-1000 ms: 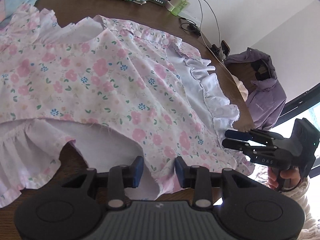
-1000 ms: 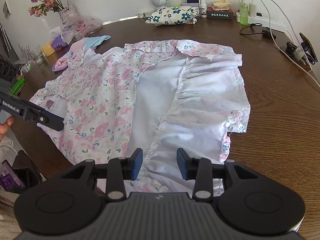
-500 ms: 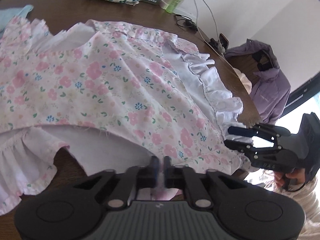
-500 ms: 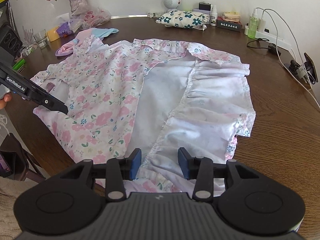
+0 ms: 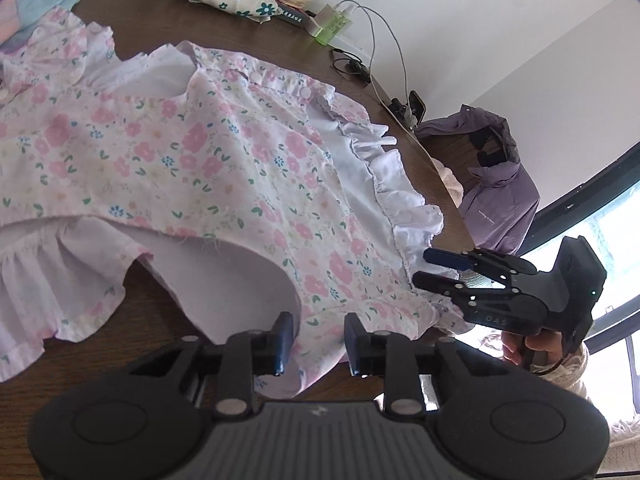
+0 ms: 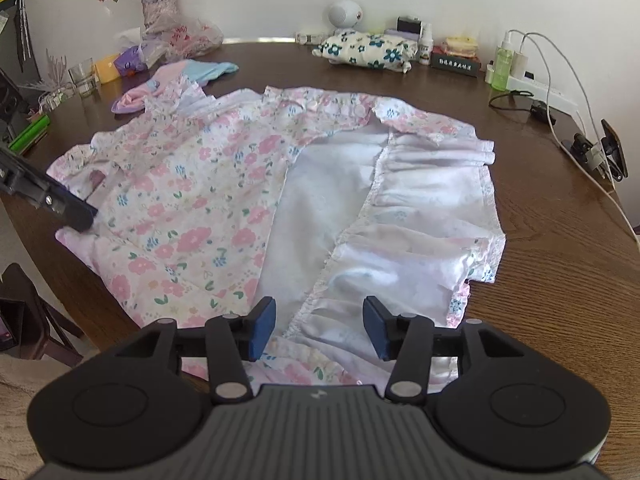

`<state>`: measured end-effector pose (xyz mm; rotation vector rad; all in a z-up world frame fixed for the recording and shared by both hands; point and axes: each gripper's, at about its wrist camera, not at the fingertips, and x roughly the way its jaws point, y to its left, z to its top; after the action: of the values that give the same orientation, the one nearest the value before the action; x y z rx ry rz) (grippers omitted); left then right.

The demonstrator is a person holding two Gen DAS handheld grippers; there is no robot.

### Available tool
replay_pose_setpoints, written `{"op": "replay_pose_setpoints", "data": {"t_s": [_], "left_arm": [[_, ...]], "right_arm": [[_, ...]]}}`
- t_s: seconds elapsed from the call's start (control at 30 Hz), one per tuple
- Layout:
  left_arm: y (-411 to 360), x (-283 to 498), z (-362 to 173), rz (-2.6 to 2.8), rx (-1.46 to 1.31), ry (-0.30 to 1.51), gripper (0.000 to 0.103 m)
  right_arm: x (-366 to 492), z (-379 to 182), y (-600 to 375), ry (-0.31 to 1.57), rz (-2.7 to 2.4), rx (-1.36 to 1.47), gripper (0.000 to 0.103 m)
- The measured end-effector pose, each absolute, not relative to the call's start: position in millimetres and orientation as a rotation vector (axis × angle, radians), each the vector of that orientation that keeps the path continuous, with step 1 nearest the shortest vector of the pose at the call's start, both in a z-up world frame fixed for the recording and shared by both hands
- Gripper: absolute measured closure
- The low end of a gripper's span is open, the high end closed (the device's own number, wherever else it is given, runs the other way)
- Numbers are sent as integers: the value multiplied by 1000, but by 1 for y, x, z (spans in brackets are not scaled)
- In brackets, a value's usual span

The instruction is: Fold clothes

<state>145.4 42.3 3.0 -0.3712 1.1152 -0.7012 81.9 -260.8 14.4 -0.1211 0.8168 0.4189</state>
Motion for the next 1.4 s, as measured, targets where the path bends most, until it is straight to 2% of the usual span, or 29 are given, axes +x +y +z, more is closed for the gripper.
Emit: {"op": "replay_pose_setpoints", "data": {"t_s": [0.1, 0.17, 0.2, 0.23, 0.27, 0.37, 0.5, 0.53, 0.57, 0.63, 0.7, 0.8, 0.9, 0.93, 1.0, 1.13, 1.3, 1.37, 1.4], "left_arm": [[43, 148, -6, -697, -393, 1157, 74], [40, 148, -11, -710, -397, 1184, 77], [38, 146, -11, -721, -384, 1176, 84], [37, 143, -9, -730, -360, 1155, 103], [35, 140, -7, -739, -335, 1135, 100], [33, 124, 3, -766, -232, 1032, 101], [27, 108, 2, -755, -92, 999, 100], [25, 105, 1, -749, -57, 999, 92], [25, 104, 1, -753, -48, 995, 89], [31, 105, 7, -776, -95, 976, 68], [40, 111, 12, -769, -183, 955, 61], [45, 130, 12, -701, -282, 987, 62], [41, 146, 0, -633, -302, 1047, 67], [39, 150, -4, -632, -313, 1061, 81], [37, 154, -10, -653, -336, 1084, 103], [43, 151, -14, -637, -320, 1070, 103], [59, 146, -15, -615, -353, 1052, 103], [61, 141, -7, -623, -347, 1013, 96], [62, 138, -2, -628, -345, 990, 89]], "right_arm": [[71, 28, -263, 783, 435, -94, 54], [66, 30, -262, 796, 452, -77, 54], [64, 29, -260, 804, 457, -76, 54], [61, 26, -259, 811, 460, -82, 54], [59, 23, -257, 818, 457, -92, 54], [49, 10, -253, 836, 427, -134, 54], [40, 2, -257, 816, 411, -162, 54], [40, 4, -258, 817, 413, -158, 53], [40, 6, -260, 816, 416, -151, 53], [41, 13, -262, 798, 431, -116, 53], [41, 21, -262, 774, 450, -73, 53], [41, 30, -260, 741, 474, -27, 53], [39, 27, -242, 737, 489, -81, 59], [39, 24, -238, 747, 500, -88, 64], [38, 17, -232, 769, 509, -96, 70], [32, 6, -231, 795, 489, -126, 79], [22, 0, -228, 772, 483, -201, 80], [24, 1, -229, 778, 484, -205, 80], [26, 3, -231, 785, 485, -185, 80]]}}
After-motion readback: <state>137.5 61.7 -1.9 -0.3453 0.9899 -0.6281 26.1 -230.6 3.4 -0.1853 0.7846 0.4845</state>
